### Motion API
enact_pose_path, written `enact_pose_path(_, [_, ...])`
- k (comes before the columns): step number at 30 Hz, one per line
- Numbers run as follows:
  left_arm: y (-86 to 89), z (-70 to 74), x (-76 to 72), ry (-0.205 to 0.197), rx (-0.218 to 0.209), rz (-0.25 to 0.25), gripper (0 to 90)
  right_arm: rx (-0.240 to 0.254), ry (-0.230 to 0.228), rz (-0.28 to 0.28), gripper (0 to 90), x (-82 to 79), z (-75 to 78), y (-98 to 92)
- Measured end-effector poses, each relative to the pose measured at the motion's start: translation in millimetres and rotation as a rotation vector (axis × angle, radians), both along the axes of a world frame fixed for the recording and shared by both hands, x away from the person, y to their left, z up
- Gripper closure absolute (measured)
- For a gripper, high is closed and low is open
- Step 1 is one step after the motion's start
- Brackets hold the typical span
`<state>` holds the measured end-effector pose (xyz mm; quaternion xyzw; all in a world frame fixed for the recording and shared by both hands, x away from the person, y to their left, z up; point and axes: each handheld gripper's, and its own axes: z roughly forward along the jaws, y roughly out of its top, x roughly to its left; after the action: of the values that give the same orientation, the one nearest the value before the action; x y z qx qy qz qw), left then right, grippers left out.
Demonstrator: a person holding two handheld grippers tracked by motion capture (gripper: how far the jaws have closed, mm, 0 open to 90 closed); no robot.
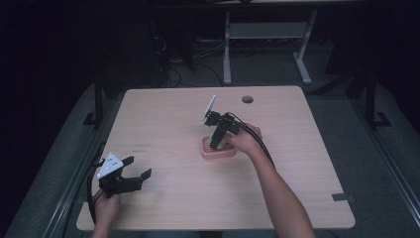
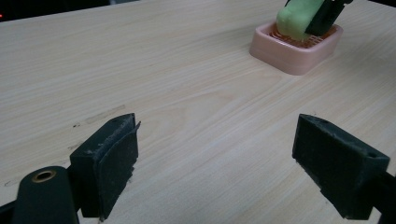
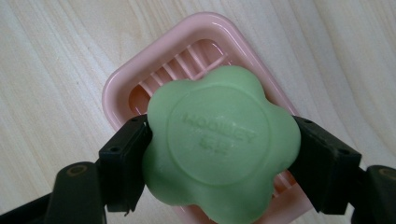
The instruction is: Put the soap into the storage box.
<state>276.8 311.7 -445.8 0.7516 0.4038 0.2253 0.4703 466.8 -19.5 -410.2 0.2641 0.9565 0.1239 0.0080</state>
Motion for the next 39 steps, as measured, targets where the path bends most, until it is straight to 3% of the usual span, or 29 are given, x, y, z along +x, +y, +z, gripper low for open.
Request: enact_pose_path(39, [-0.5, 0.1, 0.9, 0.000, -0.001, -0.001, 14.1, -0.014, 0.001, 0.000, 25.6, 0.6, -7.3, -1.1])
